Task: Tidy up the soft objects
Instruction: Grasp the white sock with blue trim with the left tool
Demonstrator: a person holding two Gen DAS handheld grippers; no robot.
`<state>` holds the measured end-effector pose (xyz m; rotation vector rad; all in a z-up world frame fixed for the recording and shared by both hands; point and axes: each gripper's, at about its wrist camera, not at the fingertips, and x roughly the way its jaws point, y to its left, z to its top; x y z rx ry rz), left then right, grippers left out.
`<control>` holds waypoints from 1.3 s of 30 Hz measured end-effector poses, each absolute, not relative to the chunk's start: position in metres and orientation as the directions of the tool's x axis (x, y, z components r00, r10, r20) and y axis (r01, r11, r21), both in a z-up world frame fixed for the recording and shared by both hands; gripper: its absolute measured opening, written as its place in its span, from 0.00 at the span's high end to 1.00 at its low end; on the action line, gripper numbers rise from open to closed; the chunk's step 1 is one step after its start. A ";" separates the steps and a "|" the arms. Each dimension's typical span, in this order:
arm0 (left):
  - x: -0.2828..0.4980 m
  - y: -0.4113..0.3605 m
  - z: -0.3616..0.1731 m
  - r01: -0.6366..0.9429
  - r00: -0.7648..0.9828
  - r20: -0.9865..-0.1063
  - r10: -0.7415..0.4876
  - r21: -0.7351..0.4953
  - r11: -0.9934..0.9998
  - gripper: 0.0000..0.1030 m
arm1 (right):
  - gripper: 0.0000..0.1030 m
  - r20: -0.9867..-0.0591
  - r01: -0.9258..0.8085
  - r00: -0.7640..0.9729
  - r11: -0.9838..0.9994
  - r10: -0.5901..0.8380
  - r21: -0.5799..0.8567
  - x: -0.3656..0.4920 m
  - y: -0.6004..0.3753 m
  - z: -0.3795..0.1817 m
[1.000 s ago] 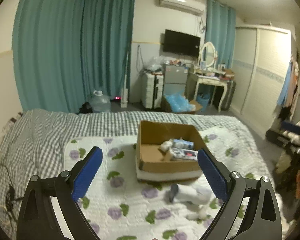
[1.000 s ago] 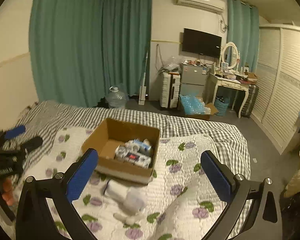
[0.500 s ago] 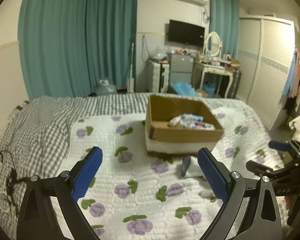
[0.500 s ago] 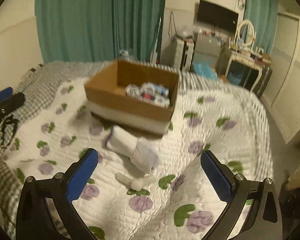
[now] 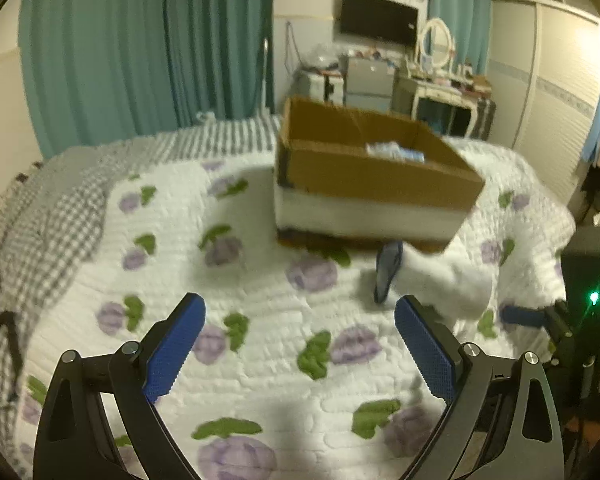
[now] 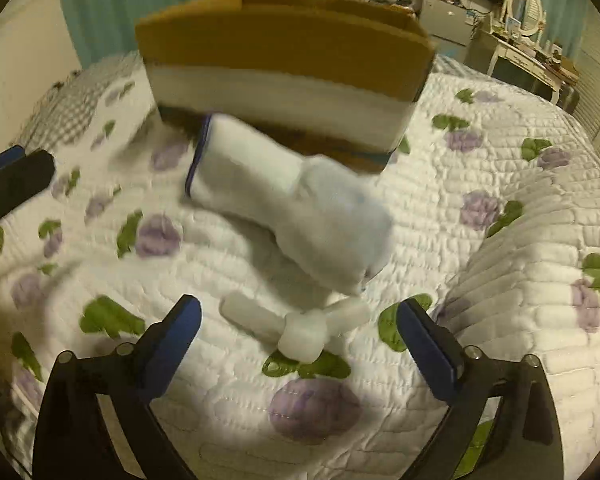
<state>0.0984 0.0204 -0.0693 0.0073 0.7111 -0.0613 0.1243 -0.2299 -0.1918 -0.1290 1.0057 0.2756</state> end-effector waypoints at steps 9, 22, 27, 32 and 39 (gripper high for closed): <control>0.103 0.013 -0.116 0.080 0.667 -0.744 -0.049 0.006 0.997 0.06 | 0.18 -0.879 -0.235 0.431 0.966 0.203 0.108 0.136 -0.236 -0.213; 0.082 0.006 -0.097 0.101 0.660 -0.747 -0.075 -0.012 0.995 0.05 | 0.73 -0.857 -0.217 0.461 0.966 0.231 0.143 0.125 -0.243 -0.210; 0.073 0.001 -0.084 0.106 0.681 -0.730 -0.061 0.016 0.994 0.05 | 0.77 -0.837 -0.227 0.487 0.961 0.252 0.157 0.116 -0.246 -0.199; 0.070 0.002 -0.079 0.109 0.681 -0.728 -0.076 -0.002 0.994 0.05 | 0.78 -0.783 -0.223 0.544 0.951 0.302 0.213 0.101 -0.264 -0.173; 0.083 -0.012 -0.078 0.126 0.677 -0.727 -0.114 -0.037 0.991 0.05 | 0.78 -0.727 -0.217 0.651 0.971 0.219 0.098 0.102 -0.282 -0.128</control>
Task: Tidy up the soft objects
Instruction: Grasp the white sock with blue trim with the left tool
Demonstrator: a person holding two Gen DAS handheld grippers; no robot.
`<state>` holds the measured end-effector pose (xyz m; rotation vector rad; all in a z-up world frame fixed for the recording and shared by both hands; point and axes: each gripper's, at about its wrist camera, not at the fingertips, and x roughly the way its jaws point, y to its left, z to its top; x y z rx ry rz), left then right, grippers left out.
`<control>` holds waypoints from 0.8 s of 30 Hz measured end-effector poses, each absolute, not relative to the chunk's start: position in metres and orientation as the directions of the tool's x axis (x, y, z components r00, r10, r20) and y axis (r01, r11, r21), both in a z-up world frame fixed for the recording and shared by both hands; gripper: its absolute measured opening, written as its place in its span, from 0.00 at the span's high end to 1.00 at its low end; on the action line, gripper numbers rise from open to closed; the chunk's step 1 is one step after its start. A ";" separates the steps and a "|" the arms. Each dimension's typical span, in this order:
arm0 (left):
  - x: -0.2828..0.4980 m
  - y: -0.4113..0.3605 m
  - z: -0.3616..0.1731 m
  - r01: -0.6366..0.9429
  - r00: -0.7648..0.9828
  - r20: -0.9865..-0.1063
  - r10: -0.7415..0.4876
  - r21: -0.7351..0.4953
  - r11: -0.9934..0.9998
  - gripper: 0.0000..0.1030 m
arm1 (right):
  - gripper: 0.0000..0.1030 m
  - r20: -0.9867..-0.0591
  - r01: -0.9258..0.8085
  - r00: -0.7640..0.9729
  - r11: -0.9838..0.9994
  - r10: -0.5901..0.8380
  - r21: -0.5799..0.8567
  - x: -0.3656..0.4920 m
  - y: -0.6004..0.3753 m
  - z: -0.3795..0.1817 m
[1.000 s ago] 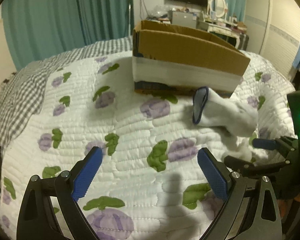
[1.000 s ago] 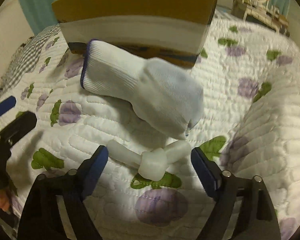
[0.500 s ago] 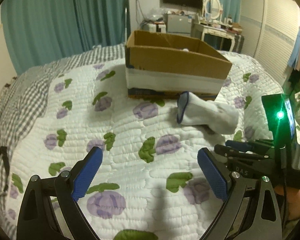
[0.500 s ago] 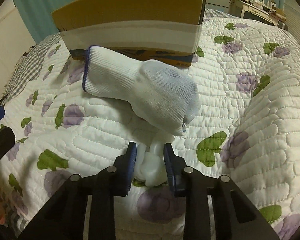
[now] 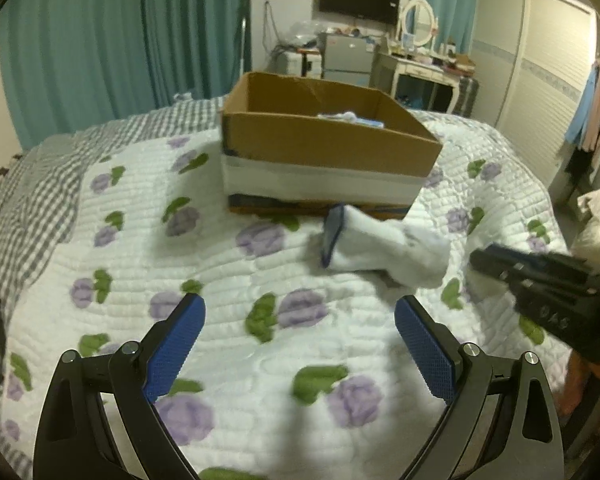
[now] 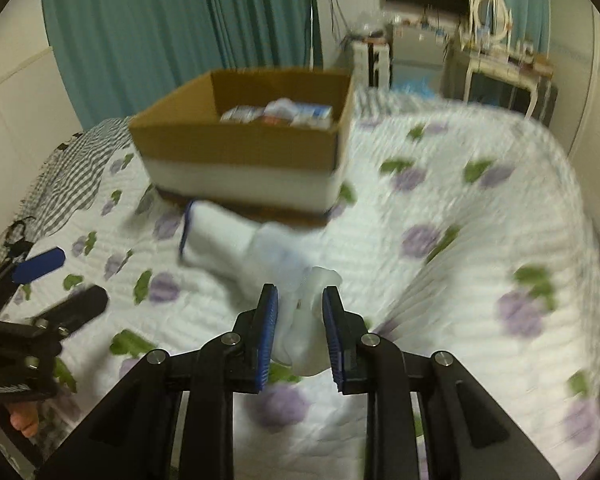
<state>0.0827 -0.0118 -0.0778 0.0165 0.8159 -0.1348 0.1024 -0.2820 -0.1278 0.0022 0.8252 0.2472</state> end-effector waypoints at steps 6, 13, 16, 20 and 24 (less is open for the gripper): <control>0.108 -0.038 -0.088 0.142 0.654 -0.739 -0.162 -0.090 0.986 0.06 | 0.78 -0.681 -0.213 0.707 0.976 0.192 0.054 0.124 -0.303 -0.102; 0.136 -0.078 -0.104 0.209 0.606 -0.753 -0.256 -0.160 0.965 0.06 | 0.78 -0.693 -0.191 0.693 0.978 0.197 0.087 0.158 -0.331 -0.114; 0.143 -0.098 -0.113 0.255 0.581 -0.761 -0.287 -0.164 0.953 0.06 | 0.78 -0.711 -0.175 0.673 0.978 0.205 0.117 0.166 -0.339 -0.127; 0.156 -0.116 -0.124 0.276 0.569 -0.779 -0.261 -0.118 0.954 0.06 | 0.78 -0.708 -0.162 0.665 0.971 0.238 0.175 0.168 -0.351 -0.133; 0.173 -0.119 -0.136 0.232 0.562 -0.797 -0.222 -0.106 0.967 0.08 | 0.78 -0.711 -0.150 0.658 0.968 0.249 0.200 0.170 -0.356 -0.136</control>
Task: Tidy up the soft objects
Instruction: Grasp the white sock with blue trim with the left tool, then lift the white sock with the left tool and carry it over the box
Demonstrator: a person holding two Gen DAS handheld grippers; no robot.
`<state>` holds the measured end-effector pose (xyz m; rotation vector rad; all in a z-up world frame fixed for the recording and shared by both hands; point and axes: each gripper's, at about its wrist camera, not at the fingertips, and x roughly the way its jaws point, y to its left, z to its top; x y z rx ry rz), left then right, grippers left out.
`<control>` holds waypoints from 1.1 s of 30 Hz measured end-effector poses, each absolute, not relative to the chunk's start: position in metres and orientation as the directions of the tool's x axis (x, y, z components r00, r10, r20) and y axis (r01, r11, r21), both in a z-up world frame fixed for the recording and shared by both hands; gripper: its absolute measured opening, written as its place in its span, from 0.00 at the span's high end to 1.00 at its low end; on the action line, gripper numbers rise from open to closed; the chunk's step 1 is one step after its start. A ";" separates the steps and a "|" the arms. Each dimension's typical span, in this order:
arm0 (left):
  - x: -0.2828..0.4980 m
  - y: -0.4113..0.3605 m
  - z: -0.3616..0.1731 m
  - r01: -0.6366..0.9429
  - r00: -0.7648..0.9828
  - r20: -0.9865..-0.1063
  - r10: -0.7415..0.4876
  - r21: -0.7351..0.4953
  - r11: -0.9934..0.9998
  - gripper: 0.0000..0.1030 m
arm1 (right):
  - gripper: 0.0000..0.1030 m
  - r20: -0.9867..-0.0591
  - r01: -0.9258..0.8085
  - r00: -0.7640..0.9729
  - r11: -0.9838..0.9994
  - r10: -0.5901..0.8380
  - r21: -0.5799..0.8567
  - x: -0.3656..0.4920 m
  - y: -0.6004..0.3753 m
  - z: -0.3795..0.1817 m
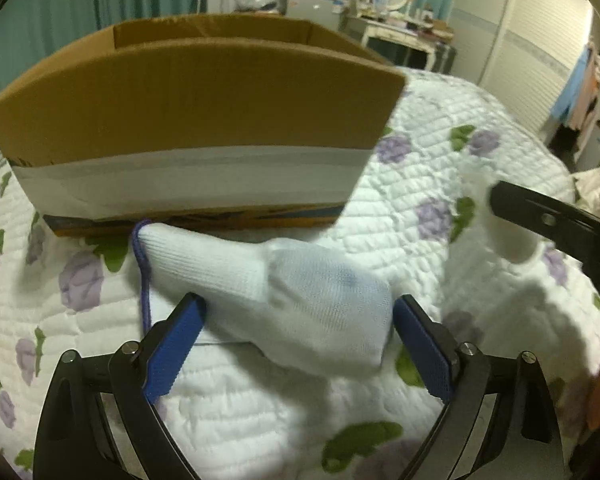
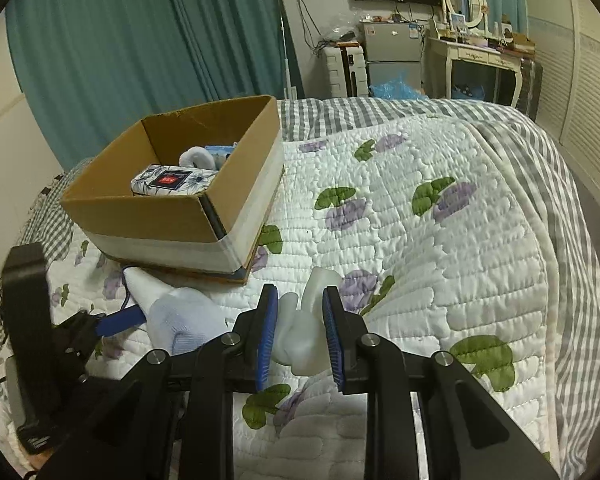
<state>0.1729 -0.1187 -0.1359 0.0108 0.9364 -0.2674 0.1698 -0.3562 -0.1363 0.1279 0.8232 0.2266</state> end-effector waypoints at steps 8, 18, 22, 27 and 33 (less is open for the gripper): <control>0.170 -0.110 -0.135 0.251 0.579 -0.779 -0.239 -0.108 0.962 0.43 | 0.78 -0.703 -0.149 0.670 0.971 0.240 0.189 0.165 -0.354 -0.136; 0.120 -0.089 -0.084 0.278 0.712 -0.666 -0.222 -0.024 0.960 0.52 | 0.78 -0.662 -0.131 0.717 0.974 0.220 0.183 0.138 -0.352 -0.117; 0.103 -0.072 -0.052 0.286 0.746 -0.621 -0.242 -0.029 0.958 0.52 | 0.78 -0.644 -0.141 0.733 0.975 0.219 0.171 0.126 -0.342 -0.098; 0.087 -0.054 -0.018 0.292 0.770 -0.580 -0.265 -0.048 0.955 0.52 | 0.78 -0.599 -0.189 0.766 0.972 0.235 0.139 0.104 -0.319 -0.062; 0.078 -0.034 0.013 0.308 0.787 -0.536 -0.304 -0.085 0.948 0.52 | 0.78 -0.556 -0.253 0.792 0.964 0.252 0.077 0.087 -0.289 -0.022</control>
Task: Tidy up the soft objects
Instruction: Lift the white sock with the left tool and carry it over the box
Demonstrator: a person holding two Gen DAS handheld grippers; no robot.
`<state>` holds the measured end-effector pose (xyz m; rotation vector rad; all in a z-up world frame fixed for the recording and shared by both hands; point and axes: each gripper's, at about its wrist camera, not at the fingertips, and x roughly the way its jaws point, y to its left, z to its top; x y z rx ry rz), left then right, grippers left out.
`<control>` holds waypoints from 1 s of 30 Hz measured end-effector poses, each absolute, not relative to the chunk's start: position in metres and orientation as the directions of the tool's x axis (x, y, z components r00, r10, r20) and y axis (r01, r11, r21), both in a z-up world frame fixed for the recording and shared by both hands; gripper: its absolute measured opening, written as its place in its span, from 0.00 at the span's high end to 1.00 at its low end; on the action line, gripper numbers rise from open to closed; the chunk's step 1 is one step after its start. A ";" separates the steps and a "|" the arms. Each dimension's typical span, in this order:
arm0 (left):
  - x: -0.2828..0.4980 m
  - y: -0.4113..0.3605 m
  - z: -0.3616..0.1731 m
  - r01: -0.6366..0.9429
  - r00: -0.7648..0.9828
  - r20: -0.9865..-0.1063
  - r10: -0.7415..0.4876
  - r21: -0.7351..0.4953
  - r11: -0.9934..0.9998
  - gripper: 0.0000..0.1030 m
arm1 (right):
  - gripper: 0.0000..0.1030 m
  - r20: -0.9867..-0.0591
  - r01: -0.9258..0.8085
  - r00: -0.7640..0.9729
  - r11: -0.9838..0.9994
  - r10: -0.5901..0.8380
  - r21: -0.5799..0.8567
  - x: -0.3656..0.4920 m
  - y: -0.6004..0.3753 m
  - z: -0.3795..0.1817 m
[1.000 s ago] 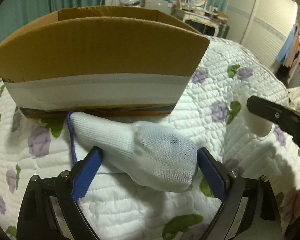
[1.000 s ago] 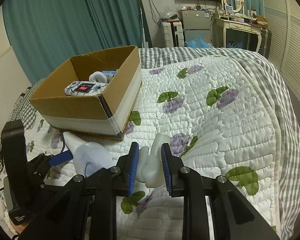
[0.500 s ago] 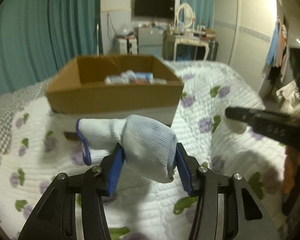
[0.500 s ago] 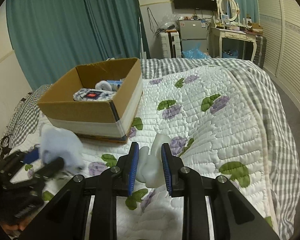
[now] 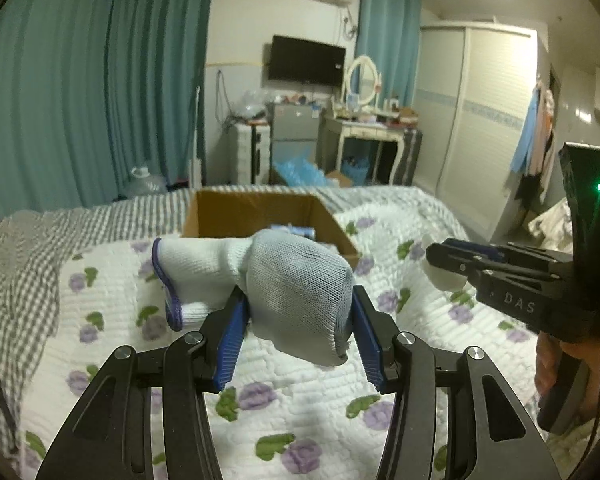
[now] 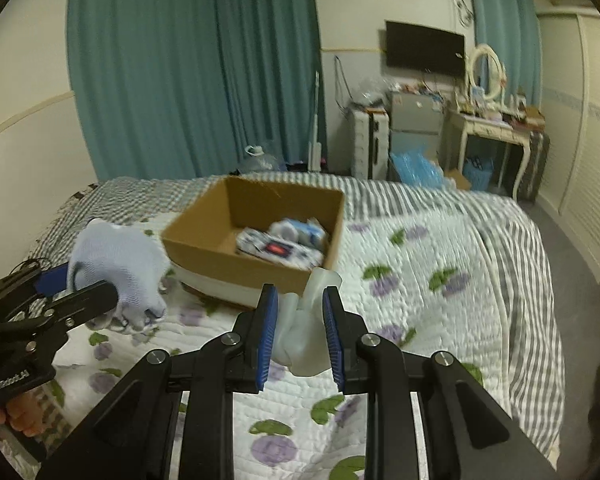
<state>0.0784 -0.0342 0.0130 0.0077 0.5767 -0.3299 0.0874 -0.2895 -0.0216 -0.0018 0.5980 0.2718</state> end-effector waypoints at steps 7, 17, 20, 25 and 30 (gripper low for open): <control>0.083 -0.018 0.032 0.330 0.813 -0.495 -0.306 -0.041 0.943 0.52 | 0.78 -0.523 -0.317 0.801 0.947 0.293 0.046 0.101 -0.257 0.010; 0.154 -0.003 0.040 0.317 0.813 -0.511 -0.279 -0.013 0.948 0.52 | 0.78 -0.531 -0.351 0.783 0.935 0.324 0.054 0.172 -0.229 0.021; 0.182 -0.007 0.041 0.316 0.818 -0.509 -0.268 0.009 0.949 0.52 | 0.78 -0.533 -0.353 0.780 0.934 0.328 0.058 0.195 -0.227 0.017; 0.227 -0.022 0.029 0.332 0.803 -0.533 -0.267 0.028 0.943 0.51 | 0.78 -0.552 -0.358 0.763 0.931 0.338 0.074 0.240 -0.223 0.000; 0.260 -0.035 0.006 0.316 0.793 -0.560 -0.240 0.042 0.948 0.42 | 0.78 -0.575 -0.368 0.743 0.926 0.343 0.077 0.273 -0.221 -0.019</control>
